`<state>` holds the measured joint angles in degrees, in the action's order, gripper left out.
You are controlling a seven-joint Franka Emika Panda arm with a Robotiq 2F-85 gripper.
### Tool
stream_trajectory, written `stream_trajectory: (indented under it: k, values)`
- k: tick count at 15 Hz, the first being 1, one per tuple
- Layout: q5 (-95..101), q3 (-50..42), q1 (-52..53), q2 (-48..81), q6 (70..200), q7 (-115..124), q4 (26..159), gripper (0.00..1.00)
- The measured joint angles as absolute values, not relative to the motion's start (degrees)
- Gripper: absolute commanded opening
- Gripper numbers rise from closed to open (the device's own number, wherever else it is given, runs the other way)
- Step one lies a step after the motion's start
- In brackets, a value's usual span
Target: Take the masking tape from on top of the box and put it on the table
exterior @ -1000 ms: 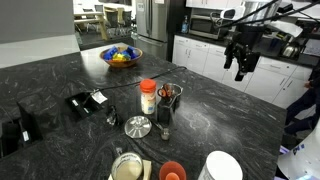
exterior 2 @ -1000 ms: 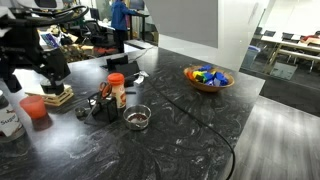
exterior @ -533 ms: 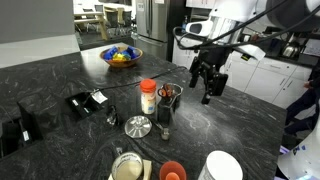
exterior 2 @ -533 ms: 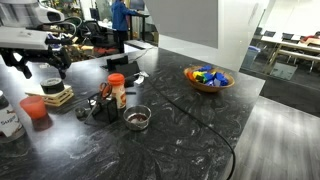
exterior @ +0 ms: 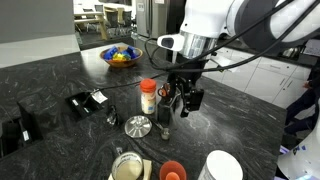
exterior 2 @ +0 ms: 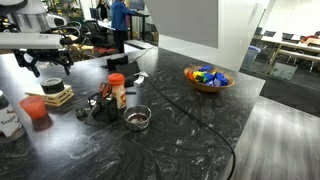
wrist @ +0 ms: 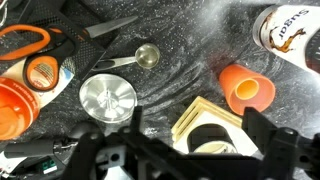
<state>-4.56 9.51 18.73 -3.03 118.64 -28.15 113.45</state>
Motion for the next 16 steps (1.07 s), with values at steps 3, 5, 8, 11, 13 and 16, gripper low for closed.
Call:
stream_trajectory:
  k: [3, 5, 8, 11, 13, 16]
  values:
    - [-4.6, 9.6, 18.7, -3.0, 118.6, -28.1, 113.5, 1.00]
    - [-4.9, 9.7, 18.6, -2.8, 119.6, -27.3, 113.5, 1.00]
    - [-4.6, 10.3, 18.6, -2.0, 124.2, -26.1, 113.5, 1.00]
    - [-3.7, 12.1, 18.7, 0.3, 127.9, -26.2, 113.0, 1.00]
    - [-1.5, 13.7, 18.9, 3.4, 129.5, -26.5, 111.4, 1.00]
    - [1.6, 15.5, 19.0, 8.1, 132.2, -26.8, 107.6, 1.00]
